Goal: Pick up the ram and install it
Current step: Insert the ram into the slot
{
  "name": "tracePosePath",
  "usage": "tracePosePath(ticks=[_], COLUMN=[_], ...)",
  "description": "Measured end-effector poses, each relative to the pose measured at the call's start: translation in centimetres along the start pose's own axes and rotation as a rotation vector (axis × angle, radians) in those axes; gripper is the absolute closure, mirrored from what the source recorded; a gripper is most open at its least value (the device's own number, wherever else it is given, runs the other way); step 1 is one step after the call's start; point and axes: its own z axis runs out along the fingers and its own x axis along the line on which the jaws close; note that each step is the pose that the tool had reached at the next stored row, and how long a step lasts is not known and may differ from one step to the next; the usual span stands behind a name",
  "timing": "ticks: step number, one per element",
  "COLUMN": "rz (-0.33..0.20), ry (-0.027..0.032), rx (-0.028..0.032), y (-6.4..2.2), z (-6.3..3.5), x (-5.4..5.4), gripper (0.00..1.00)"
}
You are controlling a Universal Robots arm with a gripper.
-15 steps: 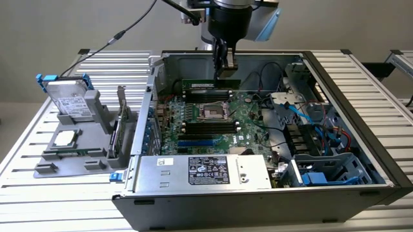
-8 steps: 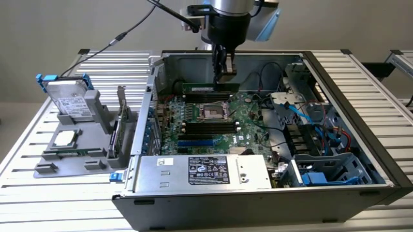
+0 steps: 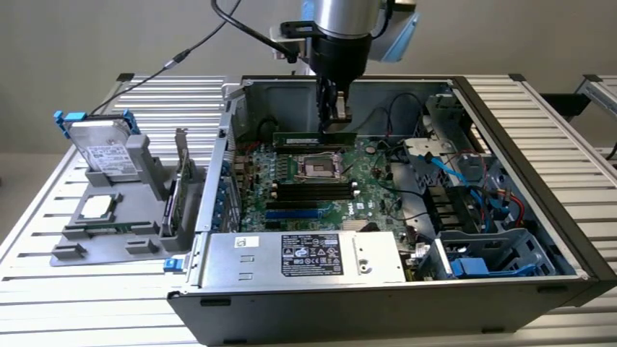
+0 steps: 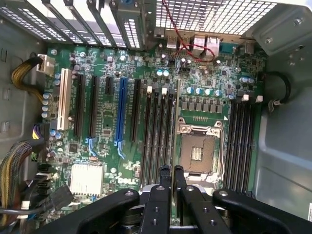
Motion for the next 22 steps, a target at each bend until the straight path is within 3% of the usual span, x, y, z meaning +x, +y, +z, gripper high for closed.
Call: tracePosePath(ticks=[13,22], rz=[-0.016,-0.030], ry=[0.0008,0.0017], rx=[-0.0003,-0.0006], y=[-0.10,-0.10], z=[2.37,3.98], x=[0.3,1.5], gripper=[0.87,0.87])
